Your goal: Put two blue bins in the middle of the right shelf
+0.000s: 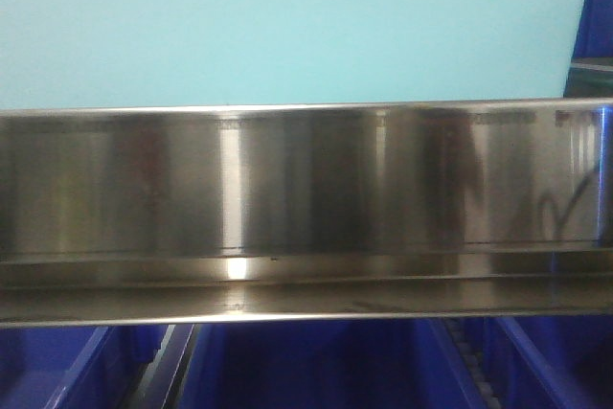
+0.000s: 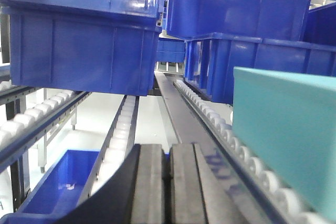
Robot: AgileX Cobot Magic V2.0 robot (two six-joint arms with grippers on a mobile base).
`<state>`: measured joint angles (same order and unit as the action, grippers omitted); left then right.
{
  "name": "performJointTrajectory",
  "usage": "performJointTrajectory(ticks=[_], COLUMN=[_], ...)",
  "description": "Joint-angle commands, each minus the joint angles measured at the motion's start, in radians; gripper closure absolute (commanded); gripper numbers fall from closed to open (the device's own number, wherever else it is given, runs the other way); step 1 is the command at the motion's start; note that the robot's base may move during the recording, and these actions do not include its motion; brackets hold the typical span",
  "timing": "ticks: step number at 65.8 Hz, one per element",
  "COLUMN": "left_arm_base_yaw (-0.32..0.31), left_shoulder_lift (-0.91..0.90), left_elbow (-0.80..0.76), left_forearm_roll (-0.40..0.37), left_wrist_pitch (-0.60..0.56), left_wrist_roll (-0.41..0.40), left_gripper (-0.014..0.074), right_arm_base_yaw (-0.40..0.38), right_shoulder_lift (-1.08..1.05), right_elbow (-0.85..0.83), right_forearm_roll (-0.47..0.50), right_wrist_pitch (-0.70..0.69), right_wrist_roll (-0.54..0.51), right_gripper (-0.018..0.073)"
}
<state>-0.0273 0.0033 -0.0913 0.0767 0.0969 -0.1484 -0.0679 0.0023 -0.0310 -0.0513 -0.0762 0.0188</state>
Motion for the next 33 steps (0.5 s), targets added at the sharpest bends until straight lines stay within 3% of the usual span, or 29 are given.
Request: performJointTrajectory(ticks=[1,20,33], left_arm_base_yaw=[0.004,0.004,0.004], left_shoulder_lift=[-0.003,0.179,0.407], left_elbow=[-0.088,-0.371,-0.562], left_forearm_roll=[-0.006,-0.006,0.005], left_wrist_pitch=[0.095,0.23,0.272], left_wrist_roll=[-0.003,-0.003,-0.003], left_gripper=[0.0707,0.0707,0.0707], right_arm_base_yaw=[0.002,0.002,0.002], right_shoulder_lift=[-0.002,0.115,0.344], right_elbow=[-0.093,-0.391,-0.551], right_forearm_roll=[0.006,0.006,0.006], right_wrist_pitch=[0.05,0.332,0.359], right_wrist_roll=[0.002,0.002,0.002], right_gripper=[0.0722,0.0722,0.0722])
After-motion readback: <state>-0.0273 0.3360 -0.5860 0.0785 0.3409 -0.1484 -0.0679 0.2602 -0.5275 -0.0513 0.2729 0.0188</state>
